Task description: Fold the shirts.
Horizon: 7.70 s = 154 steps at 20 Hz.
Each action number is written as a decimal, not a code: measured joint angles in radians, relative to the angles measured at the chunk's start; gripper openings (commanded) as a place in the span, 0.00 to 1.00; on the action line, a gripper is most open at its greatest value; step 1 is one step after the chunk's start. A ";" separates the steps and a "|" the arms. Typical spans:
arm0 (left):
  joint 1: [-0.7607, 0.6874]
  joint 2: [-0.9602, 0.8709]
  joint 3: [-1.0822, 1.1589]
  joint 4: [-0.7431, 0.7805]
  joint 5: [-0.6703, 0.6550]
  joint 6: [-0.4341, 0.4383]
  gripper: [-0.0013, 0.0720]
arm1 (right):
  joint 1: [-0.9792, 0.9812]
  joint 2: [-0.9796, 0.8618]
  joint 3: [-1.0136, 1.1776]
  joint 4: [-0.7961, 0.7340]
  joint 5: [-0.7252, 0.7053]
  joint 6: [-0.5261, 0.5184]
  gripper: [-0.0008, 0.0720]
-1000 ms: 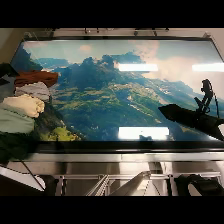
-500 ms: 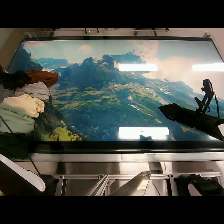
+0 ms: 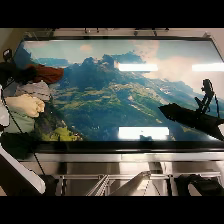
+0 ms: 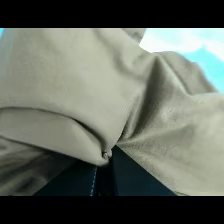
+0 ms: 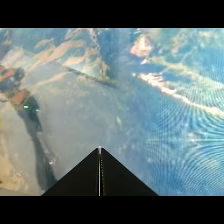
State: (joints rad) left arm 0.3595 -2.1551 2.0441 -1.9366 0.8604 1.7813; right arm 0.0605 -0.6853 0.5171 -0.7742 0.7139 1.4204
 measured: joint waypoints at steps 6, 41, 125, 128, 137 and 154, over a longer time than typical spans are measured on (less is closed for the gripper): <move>-0.149 0.217 0.000 -0.116 0.064 0.117 0.05 | 0.000 0.000 0.000 0.000 0.000 -0.021 0.04; -0.787 0.858 -1.326 -0.380 0.232 0.051 0.99 | -0.107 -0.890 0.397 0.167 0.297 -0.247 0.69; -0.501 0.457 -1.019 -0.542 0.279 0.184 0.31 | -0.399 -1.284 0.990 0.125 0.512 -0.227 0.03; -0.563 0.389 -0.945 -0.513 0.322 0.184 0.05 | -0.414 -1.269 0.989 0.048 0.554 -0.196 0.03; -0.383 0.579 -0.577 -0.531 0.677 0.116 0.05 | -0.546 -0.862 0.969 0.022 0.785 -0.237 0.03; -0.341 0.815 -0.279 -0.697 0.713 0.066 0.06 | -0.415 -0.208 0.840 0.395 0.420 -0.440 0.03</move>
State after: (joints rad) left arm 0.0185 -1.3403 1.7653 -2.6331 1.5738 1.8477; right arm -0.3546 -0.8932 1.3571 -0.3794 1.1336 0.9802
